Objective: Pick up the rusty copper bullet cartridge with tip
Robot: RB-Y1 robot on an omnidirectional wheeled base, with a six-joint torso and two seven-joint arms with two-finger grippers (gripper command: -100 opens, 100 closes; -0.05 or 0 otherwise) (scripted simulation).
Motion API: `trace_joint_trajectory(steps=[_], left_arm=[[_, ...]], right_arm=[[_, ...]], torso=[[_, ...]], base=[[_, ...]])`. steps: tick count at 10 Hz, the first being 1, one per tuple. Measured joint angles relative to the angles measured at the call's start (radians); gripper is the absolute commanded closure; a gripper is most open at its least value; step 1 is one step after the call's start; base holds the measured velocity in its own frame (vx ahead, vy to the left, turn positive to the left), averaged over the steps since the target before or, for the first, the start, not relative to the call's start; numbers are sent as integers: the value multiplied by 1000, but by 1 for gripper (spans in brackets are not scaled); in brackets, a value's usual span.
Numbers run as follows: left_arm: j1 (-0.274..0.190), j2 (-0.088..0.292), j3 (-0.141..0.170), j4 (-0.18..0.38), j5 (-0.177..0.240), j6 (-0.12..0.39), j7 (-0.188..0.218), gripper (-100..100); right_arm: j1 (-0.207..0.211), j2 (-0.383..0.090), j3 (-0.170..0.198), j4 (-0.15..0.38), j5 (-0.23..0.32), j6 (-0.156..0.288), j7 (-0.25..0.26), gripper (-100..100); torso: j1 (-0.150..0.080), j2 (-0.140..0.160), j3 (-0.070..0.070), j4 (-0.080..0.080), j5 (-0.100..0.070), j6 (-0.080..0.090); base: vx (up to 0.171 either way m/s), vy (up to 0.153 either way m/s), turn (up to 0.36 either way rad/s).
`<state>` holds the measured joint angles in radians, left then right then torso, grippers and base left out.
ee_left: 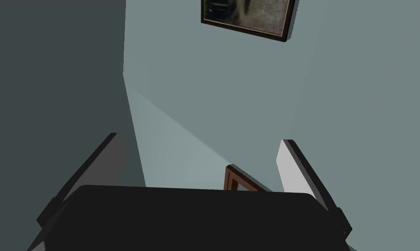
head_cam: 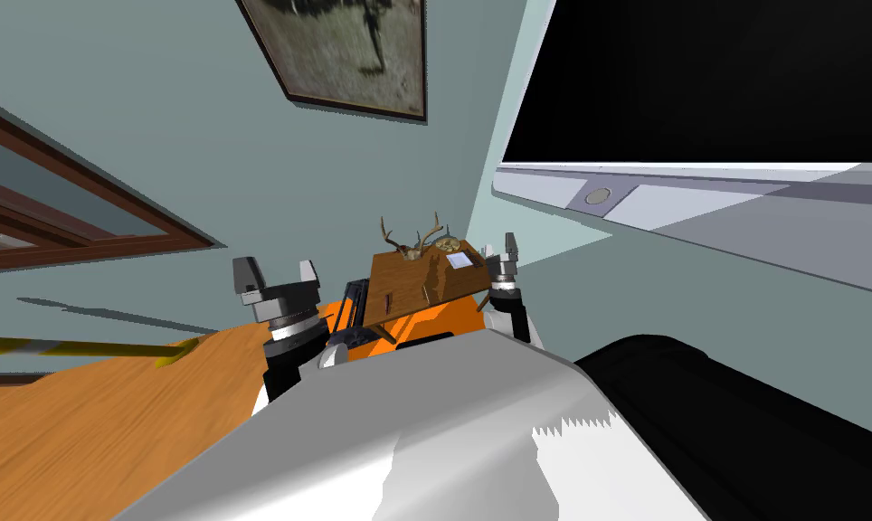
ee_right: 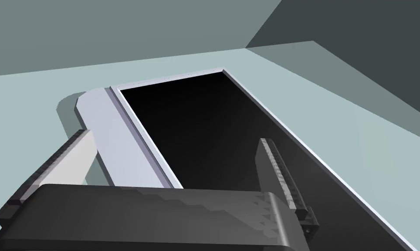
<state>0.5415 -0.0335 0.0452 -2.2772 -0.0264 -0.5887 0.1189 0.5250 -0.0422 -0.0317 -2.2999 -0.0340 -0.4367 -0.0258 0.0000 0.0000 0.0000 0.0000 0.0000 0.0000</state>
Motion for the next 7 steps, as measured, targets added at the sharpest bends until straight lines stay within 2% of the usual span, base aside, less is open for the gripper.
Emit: trace_joint_trajectory(steps=[3,5,7], left_arm=[[-31,75,3,33,-2,24,-10,-100],[-71,122,9,74,-3,57,-23,-100],[-130,159,20,147,-2,89,-41,-100]], right_arm=[[0,0,0,0,0,0,0,0],[0,0,0,0,0,0,0,0],[0,0,0,0,0,0,0,0]], torso=[[3,1,0,0,1,0],[4,1,1,0,1,0],[5,2,1,0,1,0]], base=[[-16,37,-55],[-27,63,-77],[-45,63,-101]])
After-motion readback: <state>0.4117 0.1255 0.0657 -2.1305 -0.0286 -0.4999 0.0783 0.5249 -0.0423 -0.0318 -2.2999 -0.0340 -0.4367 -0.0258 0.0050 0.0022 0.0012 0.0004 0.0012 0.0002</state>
